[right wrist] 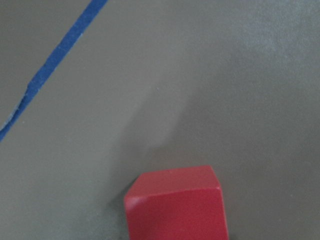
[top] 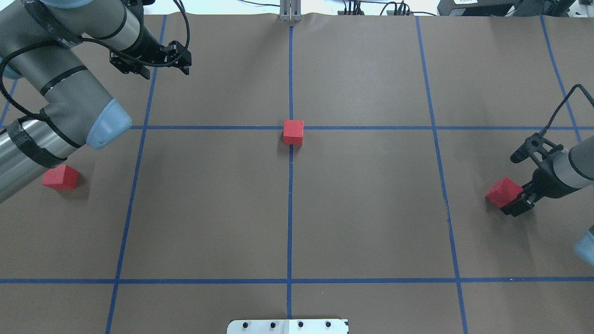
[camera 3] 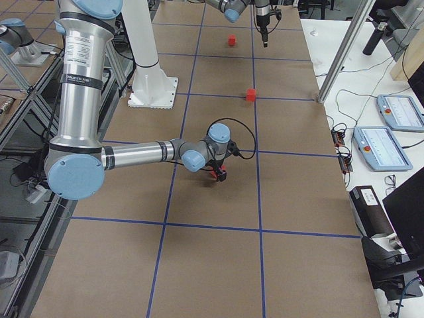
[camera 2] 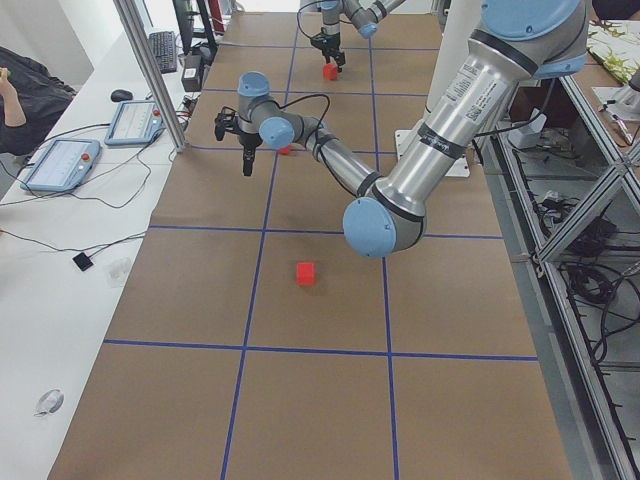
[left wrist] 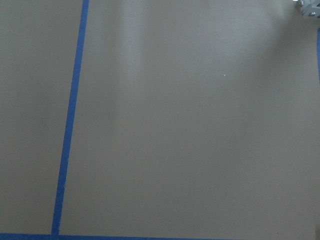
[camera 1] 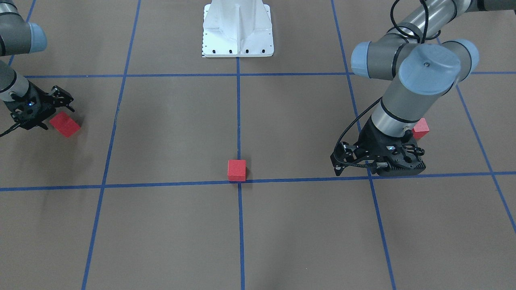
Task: Form red blocks into L shape at center
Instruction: 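Grasp the red cube near the right arm with the right gripper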
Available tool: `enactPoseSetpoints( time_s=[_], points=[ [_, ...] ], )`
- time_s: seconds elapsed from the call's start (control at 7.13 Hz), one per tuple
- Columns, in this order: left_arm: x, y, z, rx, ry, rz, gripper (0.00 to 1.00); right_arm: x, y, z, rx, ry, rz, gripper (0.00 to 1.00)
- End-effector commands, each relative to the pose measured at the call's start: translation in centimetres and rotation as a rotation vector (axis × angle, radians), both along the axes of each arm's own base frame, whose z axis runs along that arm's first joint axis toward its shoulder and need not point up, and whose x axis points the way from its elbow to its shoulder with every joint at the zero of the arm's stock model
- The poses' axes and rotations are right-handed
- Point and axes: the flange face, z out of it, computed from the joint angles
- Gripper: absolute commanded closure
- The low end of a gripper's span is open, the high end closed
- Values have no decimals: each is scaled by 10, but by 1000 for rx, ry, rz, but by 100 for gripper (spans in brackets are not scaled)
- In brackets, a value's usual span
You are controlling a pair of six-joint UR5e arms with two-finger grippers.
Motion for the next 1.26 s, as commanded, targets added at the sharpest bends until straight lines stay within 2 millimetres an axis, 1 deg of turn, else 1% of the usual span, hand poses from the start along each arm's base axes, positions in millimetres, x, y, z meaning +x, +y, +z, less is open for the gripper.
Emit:
enactPoseSetpoints(
  time_s=[0.0,0.14,0.28,0.42,0.56,0.7,0.84,0.98,1.12],
  points=[
    [0,2,6,-3,-2,2,0,-1,-2,-5,7,0,3,46],
    [0,1,7,-3,-2,2,0,-3,-3,-8,16,-1,5,50],
    [-1,1,8,-4,-3,0,0,-3,-4,-15,28,-11,5,51],
    [0,1,8,-4,-3,2,0,-4,-4,-17,32,-14,5,51],
    [-1,1,8,-4,-3,0,0,-3,-5,-19,34,-16,7,72],
    [-1,1,8,-4,-3,0,0,-2,-5,-34,55,-35,9,100],
    [-1,1,8,-4,-3,0,0,0,-4,-56,55,-64,31,100],
    [-2,1,7,-3,-2,-1,0,-7,-10,-84,-41,-99,136,100],
    [-5,5,18,-4,-8,2,0,-31,-32,-124,-120,-127,208,100]
  ],
)
